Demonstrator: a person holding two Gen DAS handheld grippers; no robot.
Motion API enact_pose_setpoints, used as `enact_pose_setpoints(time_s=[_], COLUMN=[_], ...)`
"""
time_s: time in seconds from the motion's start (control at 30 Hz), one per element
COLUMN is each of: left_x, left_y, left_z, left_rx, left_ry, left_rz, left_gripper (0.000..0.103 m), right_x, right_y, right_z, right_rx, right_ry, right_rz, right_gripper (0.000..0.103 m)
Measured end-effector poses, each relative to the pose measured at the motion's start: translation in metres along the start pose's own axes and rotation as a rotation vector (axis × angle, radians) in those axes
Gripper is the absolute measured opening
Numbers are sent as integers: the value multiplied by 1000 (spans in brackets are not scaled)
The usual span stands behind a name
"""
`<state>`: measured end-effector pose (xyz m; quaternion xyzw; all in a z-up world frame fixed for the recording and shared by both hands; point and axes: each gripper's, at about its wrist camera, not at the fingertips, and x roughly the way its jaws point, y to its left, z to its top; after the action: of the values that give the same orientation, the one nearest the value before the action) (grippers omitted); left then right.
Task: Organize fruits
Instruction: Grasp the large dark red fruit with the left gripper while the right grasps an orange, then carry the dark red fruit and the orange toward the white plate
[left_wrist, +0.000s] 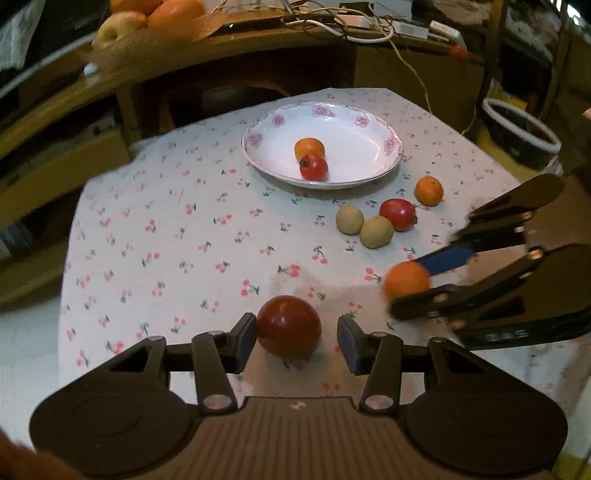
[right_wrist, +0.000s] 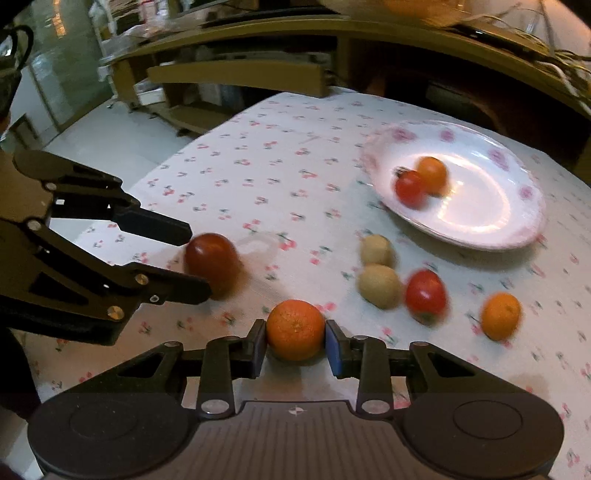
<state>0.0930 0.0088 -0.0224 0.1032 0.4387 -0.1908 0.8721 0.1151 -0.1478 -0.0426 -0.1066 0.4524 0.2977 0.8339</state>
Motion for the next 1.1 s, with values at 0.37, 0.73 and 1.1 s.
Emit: enact_pose_setpoints(time_s=[0.37, 0.73, 1.1], left_x=[25, 8, 16], left_y=[9, -11, -58], left_z=[0, -1, 1], left_rx=[-59, -60, 37], left_ry=[30, 22, 6], left_rz=[42, -24, -140], left_gripper=[50, 46, 46], right_x=[-18, -38, -40], right_y=[-14, -17, -8], right_z=[-20, -36, -59], right_rx=[85, 173, 198], right_ry=[2, -16, -18], right_rz=[-72, -133, -239], right_gripper=[35, 35, 35])
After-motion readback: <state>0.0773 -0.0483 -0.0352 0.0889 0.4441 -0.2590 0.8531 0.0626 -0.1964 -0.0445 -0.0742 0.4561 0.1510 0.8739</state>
